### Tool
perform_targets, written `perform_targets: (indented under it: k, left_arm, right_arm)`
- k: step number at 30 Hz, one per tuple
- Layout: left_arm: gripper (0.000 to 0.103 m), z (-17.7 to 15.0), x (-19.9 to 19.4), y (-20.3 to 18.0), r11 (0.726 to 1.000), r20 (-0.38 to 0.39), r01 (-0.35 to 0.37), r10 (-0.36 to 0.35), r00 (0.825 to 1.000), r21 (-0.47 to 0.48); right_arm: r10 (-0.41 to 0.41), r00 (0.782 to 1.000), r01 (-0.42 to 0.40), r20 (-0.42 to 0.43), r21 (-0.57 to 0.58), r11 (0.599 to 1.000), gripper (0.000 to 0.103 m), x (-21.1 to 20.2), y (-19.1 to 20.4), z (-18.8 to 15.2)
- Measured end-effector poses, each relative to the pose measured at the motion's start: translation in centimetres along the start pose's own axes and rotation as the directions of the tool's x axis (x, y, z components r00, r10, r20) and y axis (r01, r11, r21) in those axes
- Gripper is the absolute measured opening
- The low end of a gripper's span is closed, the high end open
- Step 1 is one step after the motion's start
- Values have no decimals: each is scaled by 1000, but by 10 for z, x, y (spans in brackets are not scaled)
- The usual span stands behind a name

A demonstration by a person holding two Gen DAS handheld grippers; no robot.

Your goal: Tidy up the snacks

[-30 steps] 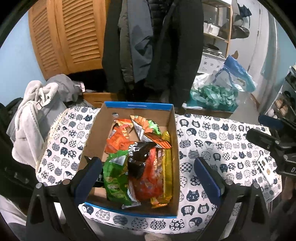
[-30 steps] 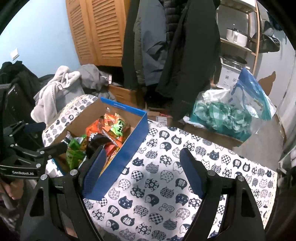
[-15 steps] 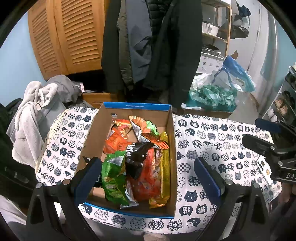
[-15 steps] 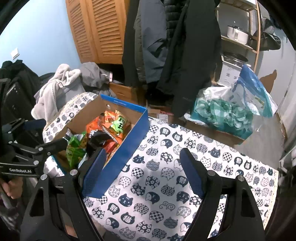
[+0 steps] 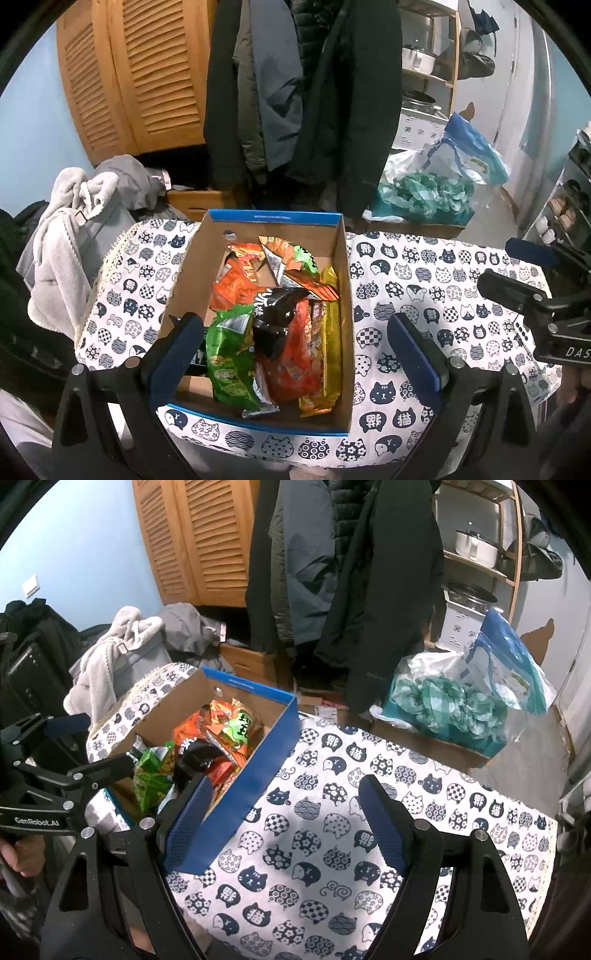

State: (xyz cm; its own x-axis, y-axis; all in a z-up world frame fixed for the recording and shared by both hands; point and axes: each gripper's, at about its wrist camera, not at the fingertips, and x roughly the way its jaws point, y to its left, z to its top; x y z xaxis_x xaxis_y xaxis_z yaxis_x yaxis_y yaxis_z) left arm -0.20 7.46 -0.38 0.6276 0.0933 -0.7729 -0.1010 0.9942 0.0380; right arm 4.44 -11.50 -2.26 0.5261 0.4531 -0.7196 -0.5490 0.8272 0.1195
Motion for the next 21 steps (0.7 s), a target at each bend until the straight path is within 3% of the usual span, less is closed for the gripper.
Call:
perform_targets:
  k: [21]
  left_arm:
    - [101, 0, -4, -4, 1000, 14, -14, 13, 1000, 19]
  right_arm:
    - [-5, 1000, 5, 4, 2, 1000, 81, -1, 0, 0]
